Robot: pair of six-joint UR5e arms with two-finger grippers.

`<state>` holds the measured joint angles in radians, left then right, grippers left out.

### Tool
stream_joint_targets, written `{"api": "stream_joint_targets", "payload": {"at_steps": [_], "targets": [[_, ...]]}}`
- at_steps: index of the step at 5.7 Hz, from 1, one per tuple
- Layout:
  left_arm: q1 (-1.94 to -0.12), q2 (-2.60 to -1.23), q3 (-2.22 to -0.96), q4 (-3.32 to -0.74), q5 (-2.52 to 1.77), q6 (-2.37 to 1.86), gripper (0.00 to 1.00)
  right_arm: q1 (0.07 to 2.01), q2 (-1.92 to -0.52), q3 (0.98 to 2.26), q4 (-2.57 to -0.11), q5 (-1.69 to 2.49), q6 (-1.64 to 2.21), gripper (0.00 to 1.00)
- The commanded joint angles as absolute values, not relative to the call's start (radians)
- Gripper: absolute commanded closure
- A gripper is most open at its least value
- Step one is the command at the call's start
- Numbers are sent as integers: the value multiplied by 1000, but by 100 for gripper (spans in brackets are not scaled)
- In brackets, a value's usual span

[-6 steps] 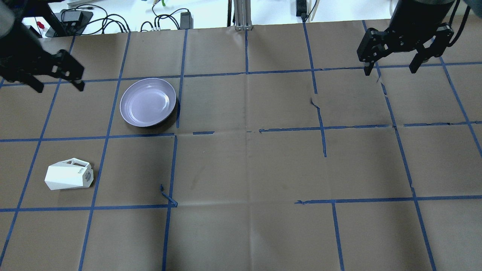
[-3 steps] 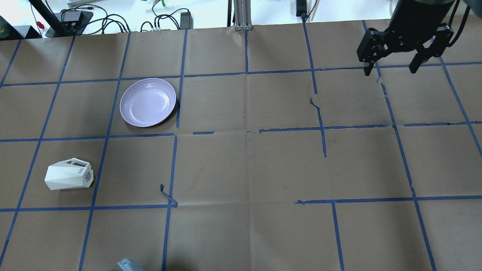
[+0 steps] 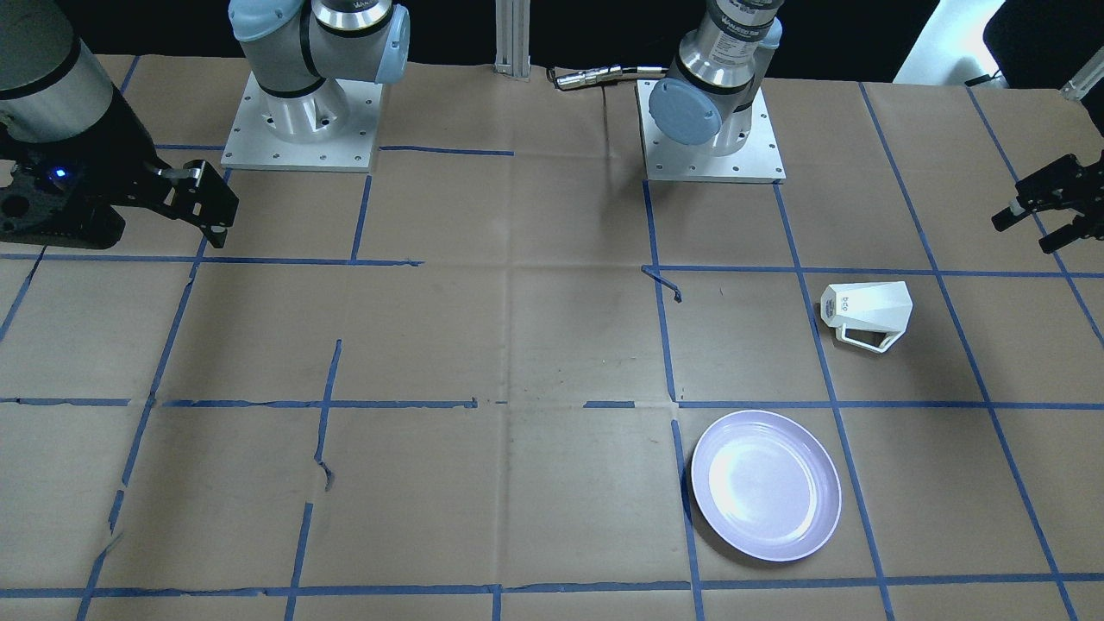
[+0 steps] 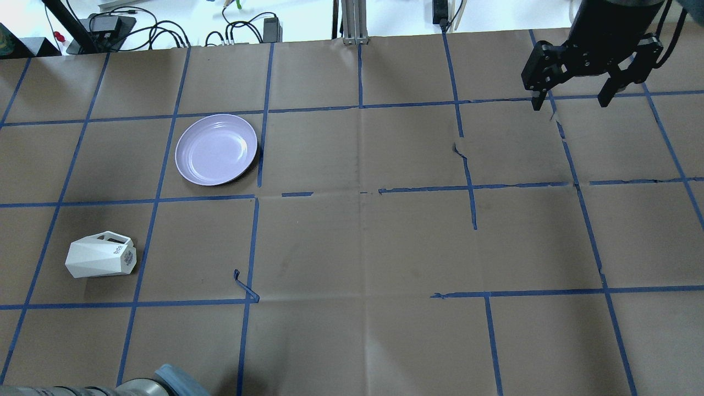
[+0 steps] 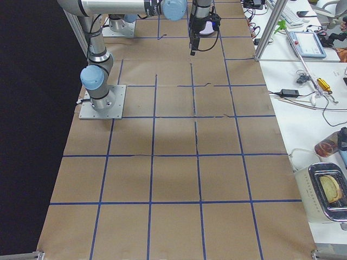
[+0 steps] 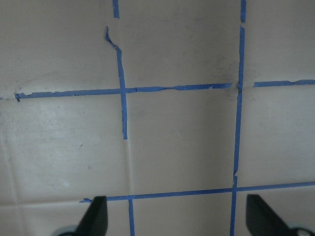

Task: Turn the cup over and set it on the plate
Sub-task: 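Lower the left gripper onto the white cup and close on it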

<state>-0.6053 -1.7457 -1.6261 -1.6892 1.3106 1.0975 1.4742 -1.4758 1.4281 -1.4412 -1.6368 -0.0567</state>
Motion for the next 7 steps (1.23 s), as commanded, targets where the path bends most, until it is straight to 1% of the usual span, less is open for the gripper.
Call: {"api": "stream_joint_targets", "payload": {"at_steps": [1, 3, 4, 6, 7], "targets": [[-522, -1906, -1624, -1809, 1208, 1265, 1, 1474, -1476, 1428, -1440, -1637, -57, 0], [-511, -2053, -1626, -1935, 1169, 1405, 1, 1474, -1476, 1428, -1440, -1637, -57, 0], [-505, -2118, -1625, -1939, 1164, 1449, 1, 1474, -1476, 1428, -1440, -1637, -57, 0], [-499, -2224, -1605, -1991, 1111, 1534, 1, 1474, -1476, 1428, -1440, -1637, -57, 0], [-499, -2238, -1603, -2078, 1089, 1539, 2, 1474, -1476, 1428, -1440, -1637, -57, 0]]}}
